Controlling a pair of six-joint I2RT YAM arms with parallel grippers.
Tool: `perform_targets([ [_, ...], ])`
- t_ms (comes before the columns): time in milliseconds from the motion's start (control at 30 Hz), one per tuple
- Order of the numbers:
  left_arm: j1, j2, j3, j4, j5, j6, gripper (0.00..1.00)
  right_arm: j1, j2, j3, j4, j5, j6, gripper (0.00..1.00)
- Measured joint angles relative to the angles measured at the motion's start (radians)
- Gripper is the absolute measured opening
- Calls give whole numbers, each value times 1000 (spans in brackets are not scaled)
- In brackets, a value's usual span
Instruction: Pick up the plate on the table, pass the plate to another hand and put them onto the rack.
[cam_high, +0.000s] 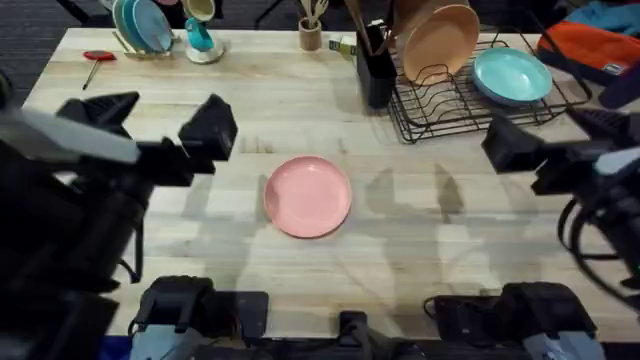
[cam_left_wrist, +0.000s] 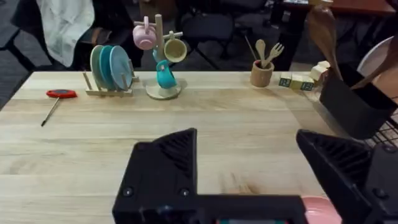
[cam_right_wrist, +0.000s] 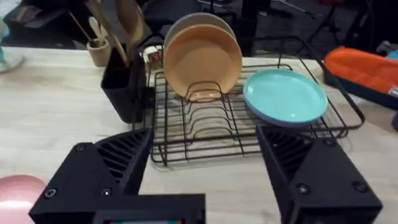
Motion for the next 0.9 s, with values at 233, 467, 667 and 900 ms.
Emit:
perform_targets([
  [233,0,146,170,-78,8,0,994,0,182,180,-23,-38,0,996],
  [467,0,255,319,-168,13,0,994,0,312,335,-98,-53,0,996],
  [667,0,321,389,-218,31,0,994,0,386,407,-138,-59,0,996],
  [900,0,346,394,-221,38,0,994,0,406,410,-139,-96,0,995],
])
